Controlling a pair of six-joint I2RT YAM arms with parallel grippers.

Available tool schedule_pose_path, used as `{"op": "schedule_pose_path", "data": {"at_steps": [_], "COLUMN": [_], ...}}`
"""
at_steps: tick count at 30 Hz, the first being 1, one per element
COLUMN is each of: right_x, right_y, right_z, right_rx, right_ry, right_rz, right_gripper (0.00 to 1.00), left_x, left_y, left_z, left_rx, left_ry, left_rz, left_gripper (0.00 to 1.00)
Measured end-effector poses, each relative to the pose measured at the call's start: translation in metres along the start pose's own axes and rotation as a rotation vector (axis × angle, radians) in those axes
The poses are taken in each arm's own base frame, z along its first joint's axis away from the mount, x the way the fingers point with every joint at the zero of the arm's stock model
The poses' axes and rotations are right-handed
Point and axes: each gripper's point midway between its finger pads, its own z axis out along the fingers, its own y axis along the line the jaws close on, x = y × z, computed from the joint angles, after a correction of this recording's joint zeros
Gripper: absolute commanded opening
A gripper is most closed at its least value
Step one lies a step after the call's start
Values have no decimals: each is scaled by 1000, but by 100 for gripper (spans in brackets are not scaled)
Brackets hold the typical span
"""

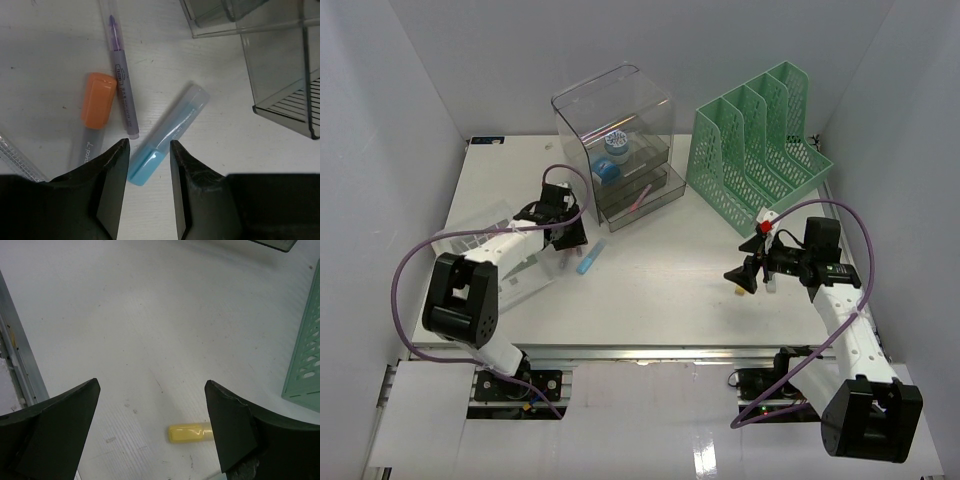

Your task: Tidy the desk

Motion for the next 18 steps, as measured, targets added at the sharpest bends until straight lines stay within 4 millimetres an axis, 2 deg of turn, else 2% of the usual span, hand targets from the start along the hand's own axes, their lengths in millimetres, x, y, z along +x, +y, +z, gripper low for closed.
{"op": "schedule_pose_path", "data": {"at_steps": [7, 16, 18], "right_x": [-3, -2, -3], "right_y": [2, 4, 4], "right_z": [-2, -2, -2], "right_rx": [5, 1, 3], "right_ry": [-11, -14, -17], "right_rz": [-20, -19, -24], "right_gripper": [93, 93, 93], "left_x": [0, 12, 11], "left_y": [10, 21, 22], "left_z": [29, 41, 44], "left_rx": [-85, -144, -153], "left_ry": [62, 115, 115], "left_rz": [5, 4, 3], "left_gripper": [47, 42, 38]}}
